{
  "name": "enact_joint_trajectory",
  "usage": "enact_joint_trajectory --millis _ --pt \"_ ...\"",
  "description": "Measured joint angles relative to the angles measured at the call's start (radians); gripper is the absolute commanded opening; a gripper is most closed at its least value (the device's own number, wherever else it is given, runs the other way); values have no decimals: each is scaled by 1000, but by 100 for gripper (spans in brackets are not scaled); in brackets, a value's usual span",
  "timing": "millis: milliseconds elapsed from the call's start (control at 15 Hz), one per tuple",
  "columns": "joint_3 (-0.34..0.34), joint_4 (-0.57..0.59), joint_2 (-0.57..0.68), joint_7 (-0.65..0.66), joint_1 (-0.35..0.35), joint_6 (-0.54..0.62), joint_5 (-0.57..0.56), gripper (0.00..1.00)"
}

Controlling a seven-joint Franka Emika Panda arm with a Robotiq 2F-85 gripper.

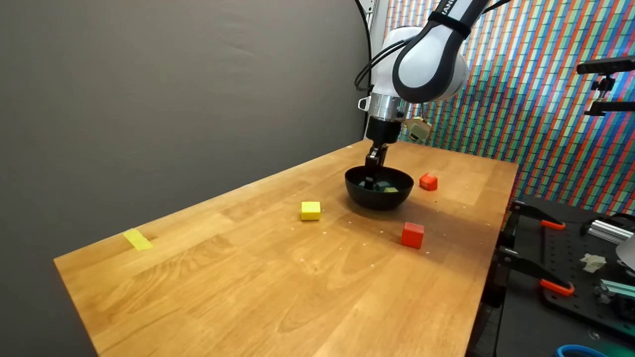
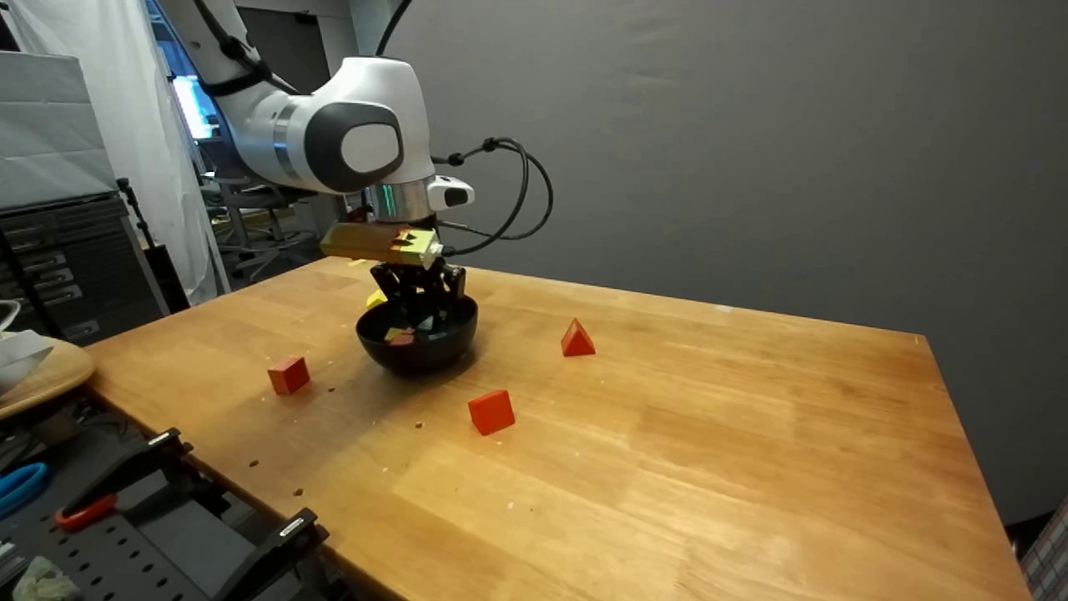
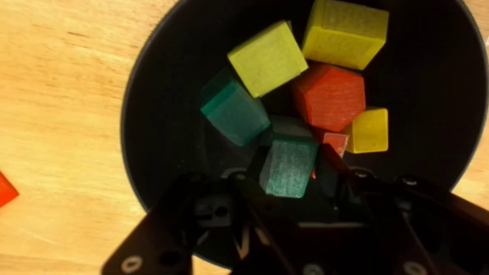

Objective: Move the blocks in the black bowl and put them around the bowl

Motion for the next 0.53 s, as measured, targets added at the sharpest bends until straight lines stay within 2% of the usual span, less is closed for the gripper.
enact_joint_trajectory --millis 67,333,400,467,533 --pt "-4 0 0 8 5 1 -5 16" --pt "-11 8 0 37 20 3 -13 0" --pt "-11 10 0 44 20 3 -13 7" --pt "-11 12 0 50 20 3 -13 8" --pt "-11 14 -1 55 20 3 -13 24"
